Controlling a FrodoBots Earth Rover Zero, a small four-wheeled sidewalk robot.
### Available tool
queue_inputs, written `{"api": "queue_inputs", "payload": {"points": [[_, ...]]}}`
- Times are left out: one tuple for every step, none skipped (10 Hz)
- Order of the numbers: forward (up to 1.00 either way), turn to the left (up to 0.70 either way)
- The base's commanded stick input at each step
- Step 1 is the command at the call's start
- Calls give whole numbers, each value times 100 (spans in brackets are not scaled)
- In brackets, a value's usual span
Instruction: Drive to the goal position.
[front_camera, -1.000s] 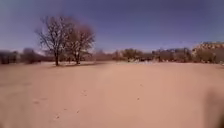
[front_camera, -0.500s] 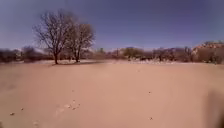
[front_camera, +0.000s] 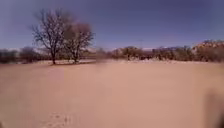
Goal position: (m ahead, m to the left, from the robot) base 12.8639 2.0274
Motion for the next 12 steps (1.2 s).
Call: {"api": "queue_inputs", "payload": {"points": [[100, 0], [100, 0], [100, 0], [100, 0], [100, 0], [100, 0], [100, 0], [100, 0], [100, 0], [100, 0], [100, 0], [100, 0]]}}
